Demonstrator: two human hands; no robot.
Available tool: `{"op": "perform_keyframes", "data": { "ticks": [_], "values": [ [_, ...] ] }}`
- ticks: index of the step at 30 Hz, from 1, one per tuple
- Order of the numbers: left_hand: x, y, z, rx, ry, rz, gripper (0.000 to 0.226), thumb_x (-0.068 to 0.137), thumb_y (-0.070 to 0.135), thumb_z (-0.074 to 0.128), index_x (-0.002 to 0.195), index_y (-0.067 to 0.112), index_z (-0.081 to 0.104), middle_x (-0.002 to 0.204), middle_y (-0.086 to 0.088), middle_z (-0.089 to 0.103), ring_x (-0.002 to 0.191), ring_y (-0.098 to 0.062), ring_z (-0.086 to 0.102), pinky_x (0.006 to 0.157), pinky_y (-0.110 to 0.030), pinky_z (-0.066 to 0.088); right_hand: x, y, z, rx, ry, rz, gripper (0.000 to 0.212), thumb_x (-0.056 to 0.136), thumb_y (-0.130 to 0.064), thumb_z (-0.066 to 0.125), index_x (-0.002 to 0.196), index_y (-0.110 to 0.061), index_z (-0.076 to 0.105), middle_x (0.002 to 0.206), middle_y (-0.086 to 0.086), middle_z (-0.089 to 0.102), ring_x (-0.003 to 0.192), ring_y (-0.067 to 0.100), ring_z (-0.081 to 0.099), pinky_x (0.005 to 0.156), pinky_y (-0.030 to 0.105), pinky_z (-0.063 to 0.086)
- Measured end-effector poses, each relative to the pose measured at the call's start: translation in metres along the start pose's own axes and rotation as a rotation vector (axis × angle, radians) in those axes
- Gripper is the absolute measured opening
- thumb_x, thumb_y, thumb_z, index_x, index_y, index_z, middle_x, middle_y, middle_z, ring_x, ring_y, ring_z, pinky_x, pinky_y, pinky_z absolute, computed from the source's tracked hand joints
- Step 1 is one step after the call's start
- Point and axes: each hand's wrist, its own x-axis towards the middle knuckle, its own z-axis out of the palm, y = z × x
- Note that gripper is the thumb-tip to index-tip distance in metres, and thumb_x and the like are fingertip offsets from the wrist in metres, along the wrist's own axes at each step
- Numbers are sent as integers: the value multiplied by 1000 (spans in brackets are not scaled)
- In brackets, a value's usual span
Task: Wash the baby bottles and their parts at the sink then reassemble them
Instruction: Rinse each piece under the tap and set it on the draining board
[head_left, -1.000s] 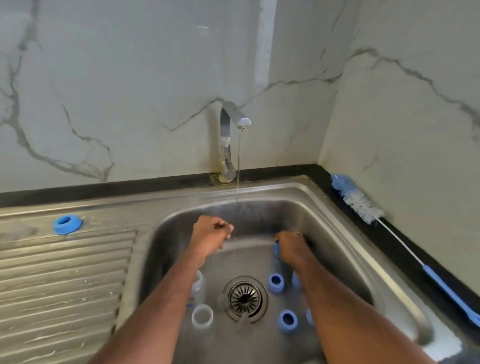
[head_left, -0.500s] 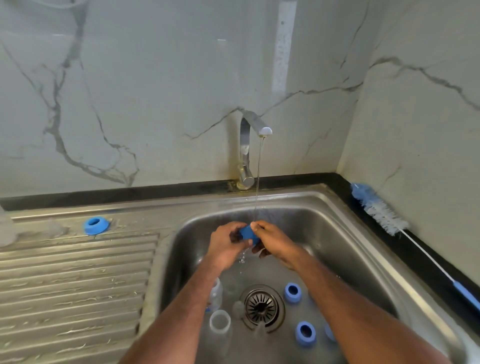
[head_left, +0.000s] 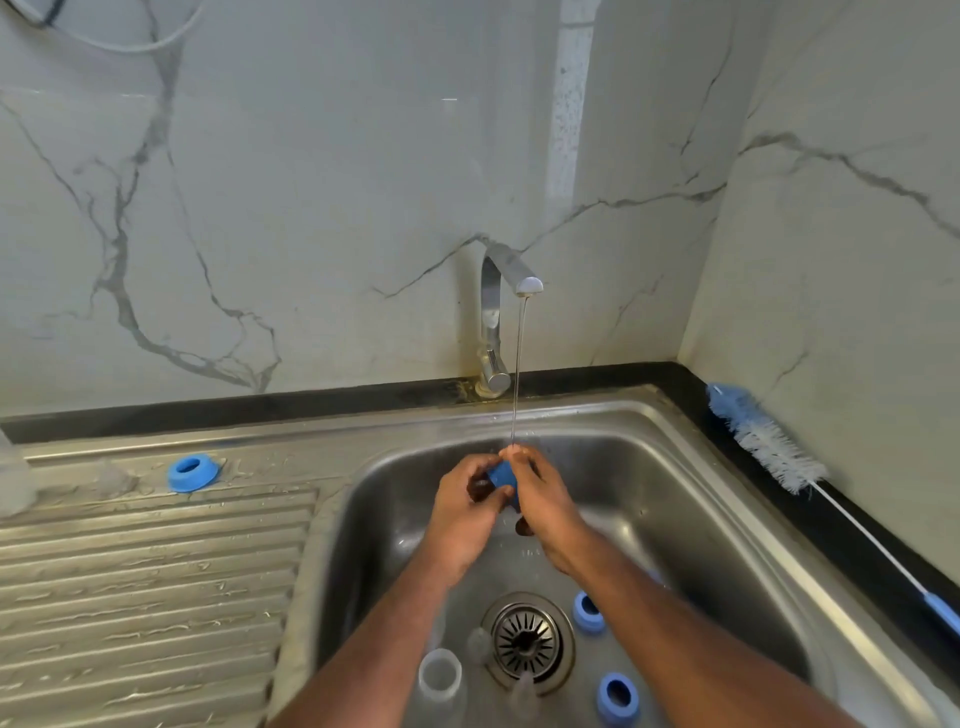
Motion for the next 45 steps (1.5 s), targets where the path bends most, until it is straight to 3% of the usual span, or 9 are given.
{"op": "perform_keyframes", "data": {
  "ticks": [2,6,9,16,24,29,36,41,45],
  "values": [
    [0,0,1,34,43,42,31,87,-9,66,112,10,68,104,-9,72,96,-17,71,80,-25,57,-1,-2,2,131,-47,100,30,109,-41,37,121,-25,58,106,7,61,79,15,53,58,26,44],
    [5,9,-1,-506,68,-332,23,102,8,52,119,0,66,108,-18,71,93,-25,70,78,-32,59,3,-2,-8,48,-156,-38,31,110,-32,35,133,-29,55,116,14,60,67,10,49,51,21,41],
    [7,10,-10,-531,6,-488,36,107,28,44,117,1,66,101,-19,72,88,-24,69,80,-34,57,4,-1,-11,0,-194,-78,31,111,-31,34,134,-28,56,98,12,61,52,6,43,45,20,35],
    [3,1,4,-65,68,24,18,90,2,70,107,1,63,91,-17,73,76,-24,69,70,-32,57,-3,-9,-1,112,-58,92,41,109,-49,25,124,-29,58,105,12,64,73,15,54,57,26,45],
    [5,11,-5,-475,-38,-444,38,108,31,43,113,1,66,96,-17,68,82,-25,64,79,-36,54,-4,-9,-16,31,-246,-19,31,110,-32,33,117,-31,63,99,12,63,49,11,46,43,23,34],
    [2,5,-3,-213,-24,-66,17,94,9,67,111,10,68,106,-14,71,95,-24,68,80,-29,56,-6,-13,-10,164,-137,70,33,108,-39,35,112,-33,67,117,14,64,78,19,55,56,27,47],
    [8,-2,-11,282,-83,174,54,75,11,86,124,21,64,114,10,70,108,-4,65,92,-17,51,-6,-12,-8,165,-166,81,27,108,-28,42,121,-30,64,125,8,61,91,20,55,71,31,43],
    [4,5,-2,151,-63,98,37,88,15,75,123,20,65,109,6,72,103,-8,69,90,-23,55,-4,-11,-7,306,-203,99,29,107,-36,42,120,-28,67,125,10,65,115,30,62,91,50,53],
    [3,7,-3,-61,-122,-30,24,97,16,65,120,12,66,109,-4,73,104,-16,70,88,-27,56,-6,-10,-12,355,-231,63,33,107,-37,39,122,-23,65,129,17,61,108,30,60,75,40,53]
  ]
}}
